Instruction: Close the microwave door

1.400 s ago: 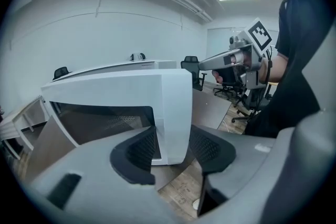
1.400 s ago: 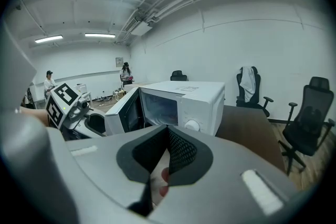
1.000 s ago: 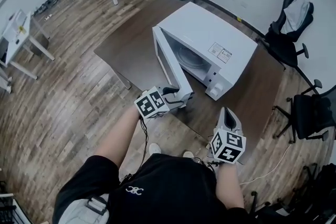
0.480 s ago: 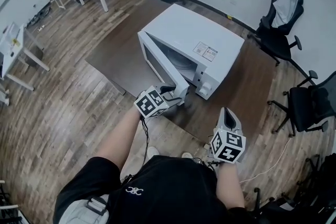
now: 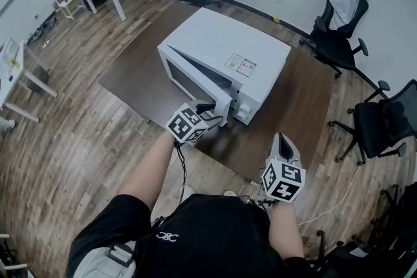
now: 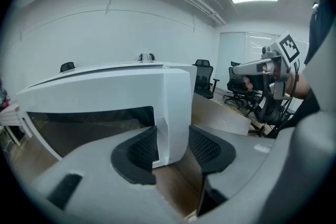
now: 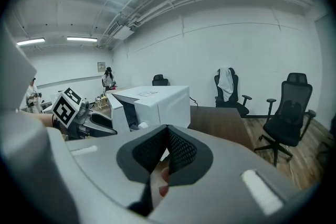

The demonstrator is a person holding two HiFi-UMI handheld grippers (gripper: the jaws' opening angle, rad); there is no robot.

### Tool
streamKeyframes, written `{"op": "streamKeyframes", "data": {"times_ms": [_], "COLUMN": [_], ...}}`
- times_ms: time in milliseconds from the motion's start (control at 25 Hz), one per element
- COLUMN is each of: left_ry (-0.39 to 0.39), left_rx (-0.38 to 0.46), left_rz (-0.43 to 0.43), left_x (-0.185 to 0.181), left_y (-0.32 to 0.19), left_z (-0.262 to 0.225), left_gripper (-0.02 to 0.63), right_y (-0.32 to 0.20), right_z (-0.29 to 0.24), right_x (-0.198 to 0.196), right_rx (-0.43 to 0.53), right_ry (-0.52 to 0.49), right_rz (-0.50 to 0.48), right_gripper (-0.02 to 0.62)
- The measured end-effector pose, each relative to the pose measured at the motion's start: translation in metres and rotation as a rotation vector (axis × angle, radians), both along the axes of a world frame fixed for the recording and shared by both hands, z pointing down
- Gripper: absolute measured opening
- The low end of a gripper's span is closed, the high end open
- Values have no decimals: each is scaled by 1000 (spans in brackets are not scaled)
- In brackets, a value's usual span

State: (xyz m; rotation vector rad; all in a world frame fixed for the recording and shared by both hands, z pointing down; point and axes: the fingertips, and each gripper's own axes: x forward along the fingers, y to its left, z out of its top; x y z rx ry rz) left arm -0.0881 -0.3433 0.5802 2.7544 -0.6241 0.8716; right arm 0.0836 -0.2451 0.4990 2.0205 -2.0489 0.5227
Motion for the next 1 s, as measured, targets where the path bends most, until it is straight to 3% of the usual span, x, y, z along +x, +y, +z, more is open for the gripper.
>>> {"op": "streamKeyframes", "data": {"times_ms": [1000], "left_ry": [-10], "left_rx": [-10], "left_rz": [-61], "left_x": [39], "left_y": [-47], "left_z": [-1], "left_gripper": [202], "right_y": [-11], "right_z": [7], "right_x": [51], "right_rx": [-4], "right_ry": [-17], "right_rz": [52], "right_gripper": [3]}}
